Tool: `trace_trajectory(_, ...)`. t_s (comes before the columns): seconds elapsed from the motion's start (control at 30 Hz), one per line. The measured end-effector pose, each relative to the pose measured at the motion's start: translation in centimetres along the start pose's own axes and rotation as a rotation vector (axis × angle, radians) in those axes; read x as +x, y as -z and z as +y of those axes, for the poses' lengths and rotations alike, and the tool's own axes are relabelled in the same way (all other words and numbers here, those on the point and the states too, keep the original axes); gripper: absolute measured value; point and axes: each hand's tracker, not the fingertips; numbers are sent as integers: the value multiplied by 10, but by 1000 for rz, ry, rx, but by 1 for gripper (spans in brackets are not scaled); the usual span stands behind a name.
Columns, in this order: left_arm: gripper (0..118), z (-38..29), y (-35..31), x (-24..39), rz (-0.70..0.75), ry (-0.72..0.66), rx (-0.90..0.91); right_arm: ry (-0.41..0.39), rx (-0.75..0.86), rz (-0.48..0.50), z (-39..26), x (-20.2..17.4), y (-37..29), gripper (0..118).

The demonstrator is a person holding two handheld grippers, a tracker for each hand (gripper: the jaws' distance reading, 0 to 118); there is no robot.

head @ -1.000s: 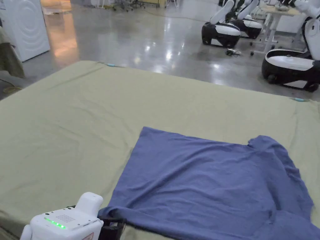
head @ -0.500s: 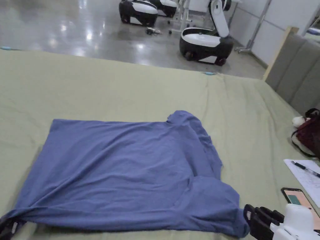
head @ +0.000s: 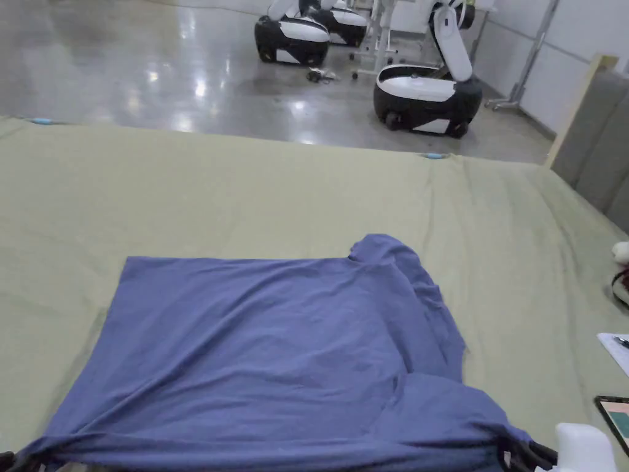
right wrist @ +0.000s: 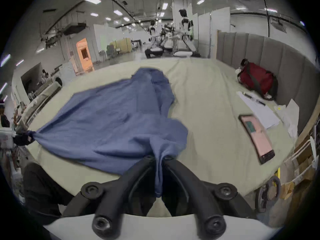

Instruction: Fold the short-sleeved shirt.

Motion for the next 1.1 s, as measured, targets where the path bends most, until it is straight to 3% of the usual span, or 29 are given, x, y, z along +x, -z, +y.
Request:
trace_trajectory(0.17,5,50,0,-10,24,55,33,-13,90,20,65,-7,-22,7)
trace_trajectory(0.23,5,77,12,-12,26,66,42,-54,113,68,97,-16,-12,7)
trace_trajectory(0.37,5,128,73,-16,32,126,-44,-123,93,54,148,-22,52,7)
trace_trajectory(0.53,5,156,182,-32,39,94,-259,-165,-113,10,165,-15,185,7)
trace_trajectory(0.6,5,152,204,-38,8,27,-300,-204,-124,-6,161,-28,194,7)
trace_trajectory(0.67,6,144,201,-35,13,31,-277,-192,-139,-3,154,-29,196,11)
trace_trajectory(0.7,15,142,193,-33,8,24,-240,-190,-134,3,151,-28,193,26)
trace_trajectory(0.73,43,140,182,-33,-10,16,-196,-161,-104,27,150,-23,187,49)
trace_trajectory(0.77,86,135,167,-31,-12,15,-149,-140,-81,76,149,-20,176,76)
trace_trajectory(0.8,118,132,154,-30,-6,20,-116,-133,-75,111,147,-18,162,89)
trace_trajectory(0.9,117,113,92,-15,-1,54,93,-160,78,149,130,-28,96,89)
trace_trajectory(1.03,117,70,20,11,68,49,299,-131,238,152,91,-56,11,89)
trace_trajectory(1.1,116,46,1,19,108,39,294,-108,242,156,71,-66,-12,88)
